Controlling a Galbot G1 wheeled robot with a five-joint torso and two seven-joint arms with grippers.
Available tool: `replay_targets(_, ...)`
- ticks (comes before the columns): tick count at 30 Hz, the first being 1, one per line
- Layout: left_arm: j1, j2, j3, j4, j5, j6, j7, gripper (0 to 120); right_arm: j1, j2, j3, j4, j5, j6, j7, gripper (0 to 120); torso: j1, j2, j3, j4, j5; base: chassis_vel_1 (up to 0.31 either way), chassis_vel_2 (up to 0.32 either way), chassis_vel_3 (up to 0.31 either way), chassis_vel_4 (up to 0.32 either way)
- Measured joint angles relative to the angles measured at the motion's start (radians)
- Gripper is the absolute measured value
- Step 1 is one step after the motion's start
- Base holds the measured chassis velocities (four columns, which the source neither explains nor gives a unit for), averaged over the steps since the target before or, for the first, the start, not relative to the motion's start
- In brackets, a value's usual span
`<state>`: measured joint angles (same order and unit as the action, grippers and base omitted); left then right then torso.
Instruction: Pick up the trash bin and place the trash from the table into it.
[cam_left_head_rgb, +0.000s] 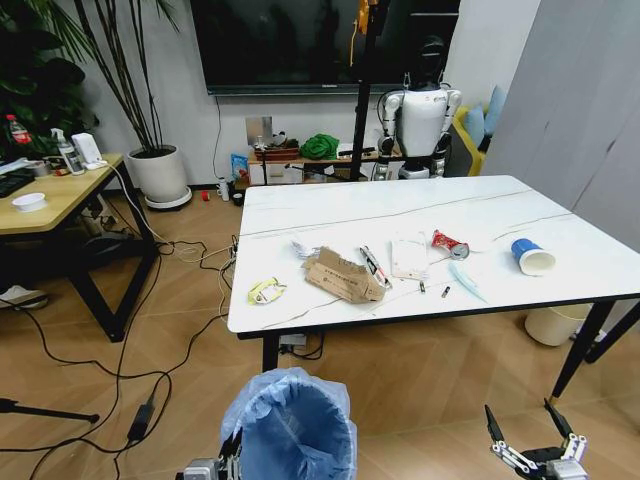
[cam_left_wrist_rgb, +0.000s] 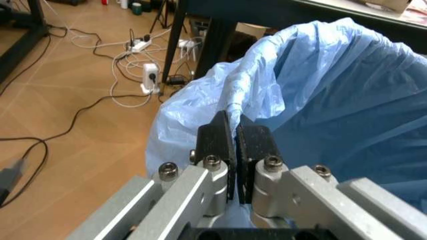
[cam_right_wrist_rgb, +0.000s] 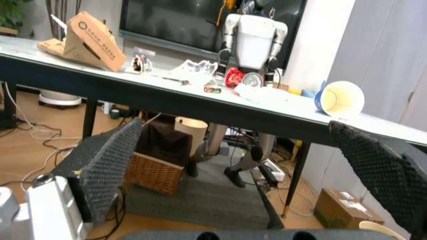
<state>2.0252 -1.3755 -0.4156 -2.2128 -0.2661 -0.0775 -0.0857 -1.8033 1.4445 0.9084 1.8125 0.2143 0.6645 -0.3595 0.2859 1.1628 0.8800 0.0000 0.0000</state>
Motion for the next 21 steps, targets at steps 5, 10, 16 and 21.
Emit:
replay_targets(5, 0.000, -0.001, 0.001, 0.000, 0.000, 0.000, 0.000, 0, 0.000, -0.001, 0.000, 0.001, 0.002, 0.000, 0.000, 100, 0.015, 0.027, 0.012, 0.0001, 0.0000, 0.000, 0.000, 0.000, 0.000)
replay_targets(10, 0.000, -0.001, 0.001, 0.000, 0.000, 0.000, 0.000, 0, 0.001, -0.002, 0.000, 0.001, 0.003, 0.000, -0.001, 100, 0.029, 0.053, 0.025, 0.0001, 0.0000, 0.000, 0.000, 0.000, 0.000)
replay_targets(16, 0.000, -0.003, 0.003, 0.002, 0.000, 0.000, 0.000, 0, 0.000, -0.002, -0.001, 0.000, 0.003, 0.001, -0.001, 100, 0.044, 0.083, 0.040, 0.0001, 0.0000, 0.000, 0.000, 0.000, 0.000)
replay_targets(21, 0.001, -0.003, 0.004, 0.003, 0.001, 0.000, 0.000, 0, 0.000, -0.003, 0.000, 0.000, 0.003, 0.001, -0.002, 100, 0.055, 0.108, 0.052, 0.0001, 0.0000, 0.000, 0.000, 0.000, 0.000)
